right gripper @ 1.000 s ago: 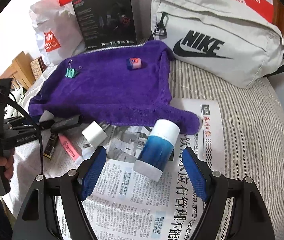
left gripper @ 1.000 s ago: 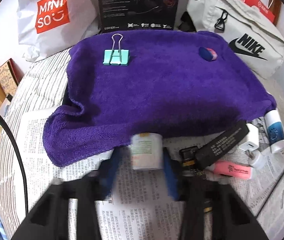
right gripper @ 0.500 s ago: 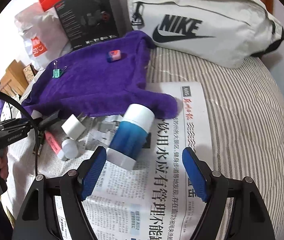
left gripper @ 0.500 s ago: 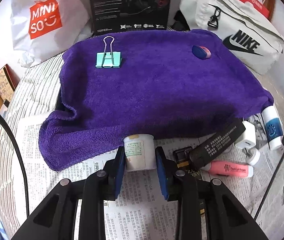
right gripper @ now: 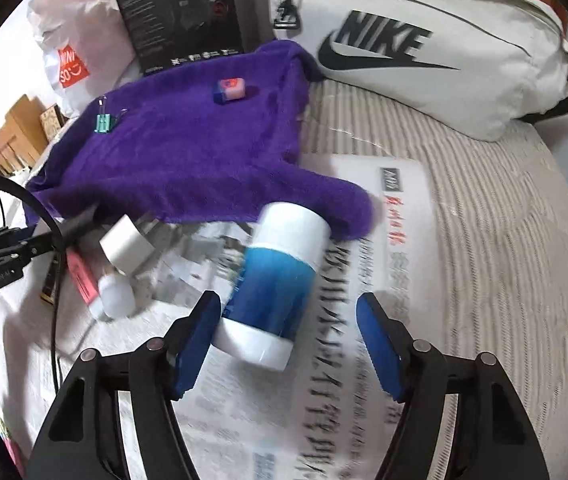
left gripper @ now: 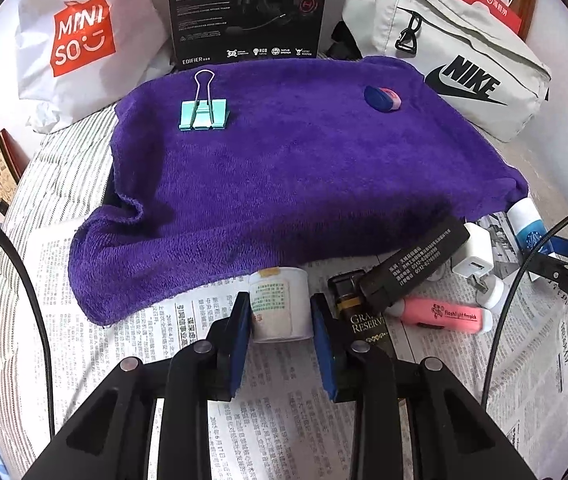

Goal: Organize rigid objects
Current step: 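Grasp the white tape roll with the left tool while the right tool grasps the lotion bottle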

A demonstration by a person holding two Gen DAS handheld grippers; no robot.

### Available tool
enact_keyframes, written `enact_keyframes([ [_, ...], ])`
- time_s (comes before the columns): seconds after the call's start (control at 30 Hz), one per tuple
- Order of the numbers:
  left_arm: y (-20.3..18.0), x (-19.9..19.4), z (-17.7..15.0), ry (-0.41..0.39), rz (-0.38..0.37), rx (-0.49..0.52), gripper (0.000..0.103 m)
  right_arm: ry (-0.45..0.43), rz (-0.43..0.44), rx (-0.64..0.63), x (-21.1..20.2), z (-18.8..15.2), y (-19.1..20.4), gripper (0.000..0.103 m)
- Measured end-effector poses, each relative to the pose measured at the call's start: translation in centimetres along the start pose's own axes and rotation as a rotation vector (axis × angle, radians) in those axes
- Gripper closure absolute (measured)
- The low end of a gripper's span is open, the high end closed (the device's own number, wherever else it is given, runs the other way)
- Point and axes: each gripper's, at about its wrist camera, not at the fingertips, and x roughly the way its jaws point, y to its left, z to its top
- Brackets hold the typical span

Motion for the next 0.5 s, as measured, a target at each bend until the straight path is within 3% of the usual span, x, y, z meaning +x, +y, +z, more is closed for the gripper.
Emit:
enact_keyframes([
  [0.2, 0.0, -0.1, -0.2, -0.008, -0.004, -0.013, 0.075, -0.011, -0.004, 0.014, 0.5, 0.6, -0.8, 0.036],
  [0.27, 0.0, -0.1, -0.2, -0.005, -0.007, -0.009, 0.075, -0.022, -0.035, -0.013, 0.8, 0.8, -0.5, 0.051],
  [0.3, 0.1, -0.2, -0.3, -0.003, -0.008, -0.005, 0.075, -0.025, -0.035, -0.018, 0.6, 0.7, -0.5, 0.066],
  [0.5, 0.2, -0.2, -0.4, -0.005, -0.008, -0.009, 0.075, -0.010, 0.004, -0.004, 0.2, 0.3, -1.3, 0.067],
])
